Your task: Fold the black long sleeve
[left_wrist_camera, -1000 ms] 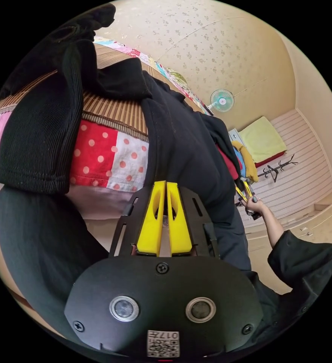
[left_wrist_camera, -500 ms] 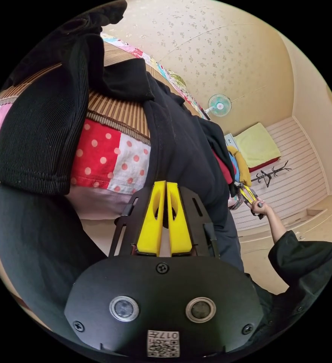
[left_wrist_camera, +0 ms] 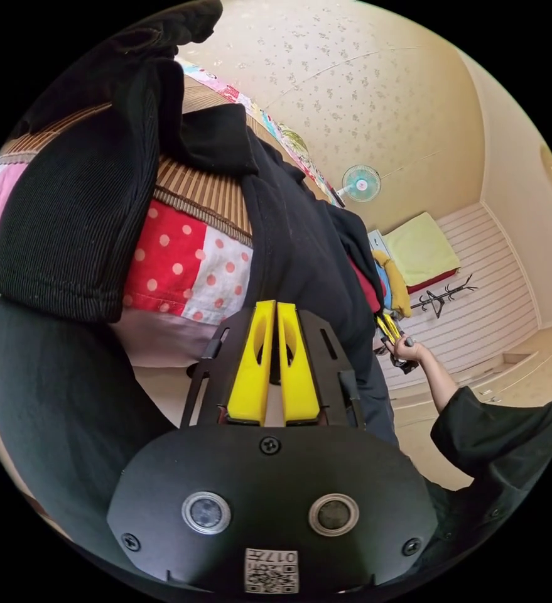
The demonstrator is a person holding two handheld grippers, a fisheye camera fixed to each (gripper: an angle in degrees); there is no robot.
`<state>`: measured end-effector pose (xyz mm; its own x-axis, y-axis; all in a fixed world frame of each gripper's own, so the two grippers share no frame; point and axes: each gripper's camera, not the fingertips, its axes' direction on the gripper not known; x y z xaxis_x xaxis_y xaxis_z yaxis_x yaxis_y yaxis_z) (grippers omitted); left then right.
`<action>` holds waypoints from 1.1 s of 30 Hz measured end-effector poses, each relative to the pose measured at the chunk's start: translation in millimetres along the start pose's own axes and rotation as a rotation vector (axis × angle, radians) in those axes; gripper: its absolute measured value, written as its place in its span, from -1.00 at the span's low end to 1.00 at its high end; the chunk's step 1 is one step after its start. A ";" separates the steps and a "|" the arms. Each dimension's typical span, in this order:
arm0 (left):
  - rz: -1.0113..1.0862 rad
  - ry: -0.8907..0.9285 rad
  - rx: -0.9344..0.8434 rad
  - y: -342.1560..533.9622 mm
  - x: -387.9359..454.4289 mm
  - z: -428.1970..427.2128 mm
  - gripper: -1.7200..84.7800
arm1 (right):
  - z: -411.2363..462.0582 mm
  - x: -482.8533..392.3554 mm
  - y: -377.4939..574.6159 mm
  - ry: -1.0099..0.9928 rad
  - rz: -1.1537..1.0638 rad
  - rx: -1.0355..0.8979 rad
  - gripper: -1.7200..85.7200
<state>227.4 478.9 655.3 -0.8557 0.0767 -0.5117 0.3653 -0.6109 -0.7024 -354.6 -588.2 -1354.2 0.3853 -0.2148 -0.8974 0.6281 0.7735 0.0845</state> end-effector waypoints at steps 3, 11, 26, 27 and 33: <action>0.001 -0.001 -0.004 1.9 3.4 2.5 -0.98 | -1.1 -43.9 34.0 0.138 -0.108 0.180 -0.87; 0.034 -0.015 -0.007 4.8 22.0 16.8 -0.98 | 185.6 -228.8 275.3 0.227 -1.098 0.140 -0.88; 0.083 -0.009 0.011 23.1 65.9 60.4 -0.92 | 440.9 63.2 519.7 0.739 -1.445 -0.766 -0.85; 0.082 -0.008 0.010 22.9 67.6 63.6 -0.92 | 432.6 52.3 514.5 0.746 -1.468 -0.686 -0.85; 0.070 0.009 -0.013 23.3 87.9 102.3 -0.90 | 423.6 -13.2 437.3 0.896 -1.376 -0.380 -0.77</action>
<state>123.1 390.8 644.6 -0.8243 0.0412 -0.5646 0.4292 -0.6047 -0.6709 201.3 -499.8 -1121.9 -0.8341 -0.5255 -0.1676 -0.0913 0.4312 -0.8976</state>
